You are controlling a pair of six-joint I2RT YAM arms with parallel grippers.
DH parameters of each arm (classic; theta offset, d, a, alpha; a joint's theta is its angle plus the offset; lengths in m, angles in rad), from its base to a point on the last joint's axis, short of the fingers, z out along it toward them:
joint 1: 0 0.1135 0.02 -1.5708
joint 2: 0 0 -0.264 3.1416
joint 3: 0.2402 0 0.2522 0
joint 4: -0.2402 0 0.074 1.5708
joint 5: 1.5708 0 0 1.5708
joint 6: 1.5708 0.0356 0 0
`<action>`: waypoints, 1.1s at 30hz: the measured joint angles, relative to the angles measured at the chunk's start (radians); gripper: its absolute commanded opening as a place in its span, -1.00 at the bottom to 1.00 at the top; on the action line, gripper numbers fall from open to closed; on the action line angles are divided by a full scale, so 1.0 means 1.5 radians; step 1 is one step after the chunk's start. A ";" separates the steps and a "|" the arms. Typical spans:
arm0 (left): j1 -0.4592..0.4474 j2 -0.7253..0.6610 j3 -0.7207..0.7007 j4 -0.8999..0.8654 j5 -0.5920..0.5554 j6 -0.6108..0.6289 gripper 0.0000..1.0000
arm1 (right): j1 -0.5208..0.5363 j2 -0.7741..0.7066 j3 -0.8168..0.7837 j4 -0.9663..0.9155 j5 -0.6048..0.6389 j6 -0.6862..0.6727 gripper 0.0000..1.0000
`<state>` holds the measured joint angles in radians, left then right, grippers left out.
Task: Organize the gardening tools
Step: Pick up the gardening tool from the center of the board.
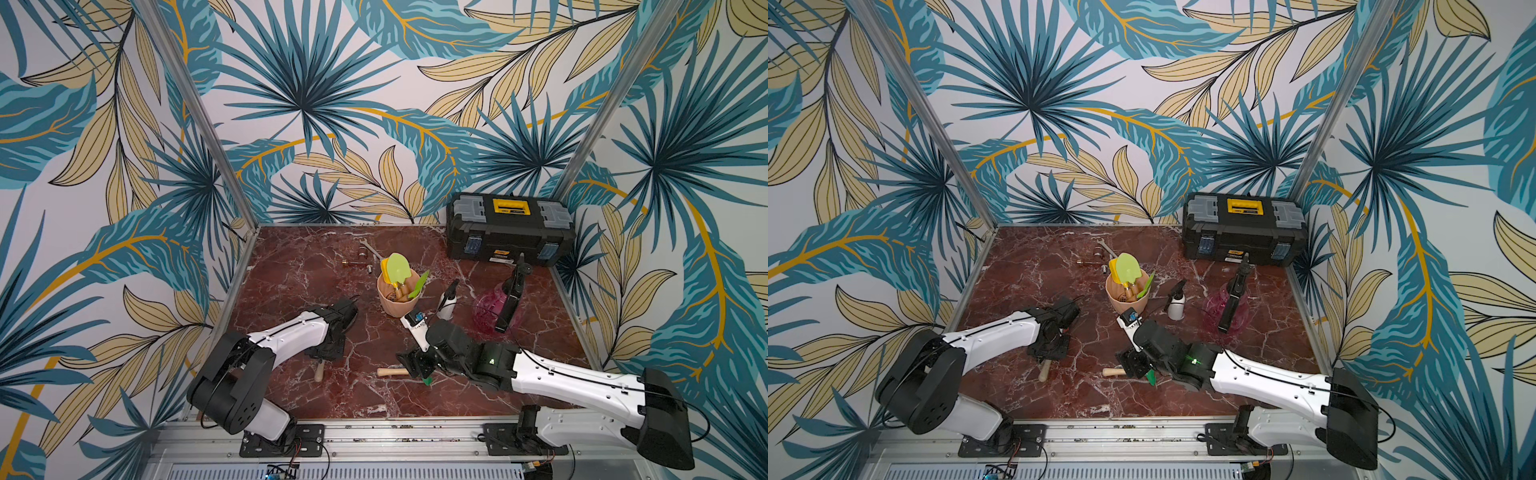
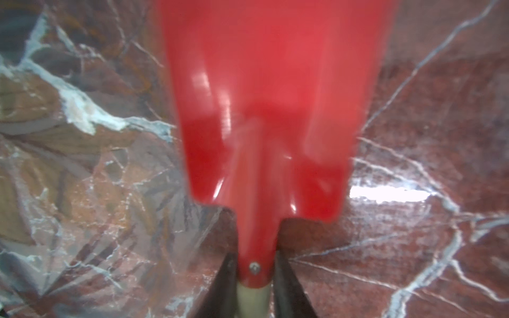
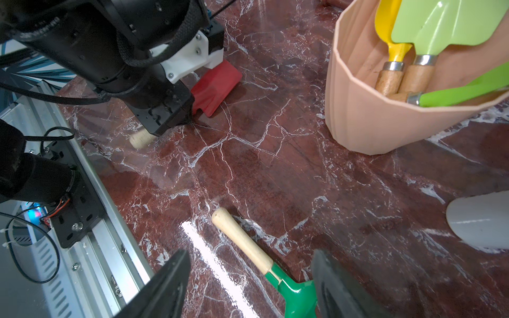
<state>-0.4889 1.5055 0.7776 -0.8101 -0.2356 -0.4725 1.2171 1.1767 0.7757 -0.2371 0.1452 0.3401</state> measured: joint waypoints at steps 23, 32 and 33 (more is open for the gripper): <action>-0.021 -0.321 0.011 0.097 0.123 0.082 -1.00 | -0.099 0.065 0.157 -0.003 -0.009 0.020 0.47; -0.082 -0.402 -0.075 0.246 0.204 0.129 -1.00 | -0.170 0.115 0.288 -0.034 -0.047 0.121 0.44; -0.085 -0.407 -0.085 0.258 0.211 0.131 -1.00 | -0.171 0.122 0.298 -0.034 -0.060 0.127 0.41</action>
<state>-0.6163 0.8955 0.6506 -0.4229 0.0811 -0.2752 0.9604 1.3590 1.2232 -0.2874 0.0547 0.5301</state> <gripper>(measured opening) 0.213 0.727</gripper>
